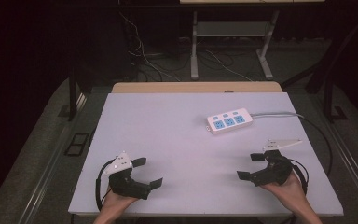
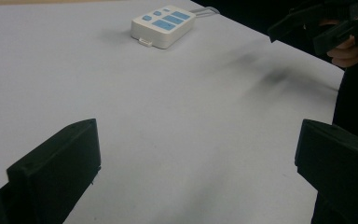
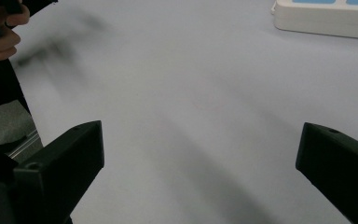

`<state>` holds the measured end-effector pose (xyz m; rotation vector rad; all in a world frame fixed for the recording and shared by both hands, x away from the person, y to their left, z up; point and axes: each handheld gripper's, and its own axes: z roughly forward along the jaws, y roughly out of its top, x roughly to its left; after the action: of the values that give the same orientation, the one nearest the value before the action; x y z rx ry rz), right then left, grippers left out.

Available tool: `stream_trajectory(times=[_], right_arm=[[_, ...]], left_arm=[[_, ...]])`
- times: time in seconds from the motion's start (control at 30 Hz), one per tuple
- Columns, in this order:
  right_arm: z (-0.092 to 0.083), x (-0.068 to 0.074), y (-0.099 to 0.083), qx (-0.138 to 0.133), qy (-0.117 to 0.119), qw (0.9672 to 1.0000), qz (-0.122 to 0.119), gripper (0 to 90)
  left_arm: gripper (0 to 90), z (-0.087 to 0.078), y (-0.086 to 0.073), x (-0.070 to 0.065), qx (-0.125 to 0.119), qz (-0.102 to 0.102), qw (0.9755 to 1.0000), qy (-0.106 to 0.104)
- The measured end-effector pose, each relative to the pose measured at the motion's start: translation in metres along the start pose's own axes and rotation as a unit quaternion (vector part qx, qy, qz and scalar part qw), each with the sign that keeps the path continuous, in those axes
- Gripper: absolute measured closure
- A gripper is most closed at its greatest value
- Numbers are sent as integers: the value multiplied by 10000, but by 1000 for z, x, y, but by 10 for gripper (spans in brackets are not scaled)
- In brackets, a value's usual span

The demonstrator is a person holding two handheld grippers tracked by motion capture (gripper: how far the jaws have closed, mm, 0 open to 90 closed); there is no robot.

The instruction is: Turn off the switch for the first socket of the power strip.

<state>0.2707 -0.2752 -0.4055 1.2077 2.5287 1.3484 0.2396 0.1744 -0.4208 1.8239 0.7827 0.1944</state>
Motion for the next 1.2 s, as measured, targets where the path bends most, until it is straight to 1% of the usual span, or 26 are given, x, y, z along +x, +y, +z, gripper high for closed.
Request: stream_trajectory(times=[0.07,0.37,0.57,0.83,0.87,1.2], right_arm=[[0,-1,3,19,48,10000,-53,7],[0,-6,12,82,72,9999,-71,7],[0,-9,20,126,54,9999,-96,7],[-3,-13,35,163,50,9997,-173,7],[-4,-14,39,159,39,9997,-187,7],[-4,-19,55,223,-34,9994,-262,7]], left_arm=[[0,0,0,0,19,3,10000,-7],[0,1,0,0,3,-22,10000,-1],[0,1,0,0,18,-11,10000,-2],[0,1,-1,0,18,-24,10000,1],[0,1,-1,0,13,-24,10000,1],[0,1,-1,1,20,-20,10000,3]])
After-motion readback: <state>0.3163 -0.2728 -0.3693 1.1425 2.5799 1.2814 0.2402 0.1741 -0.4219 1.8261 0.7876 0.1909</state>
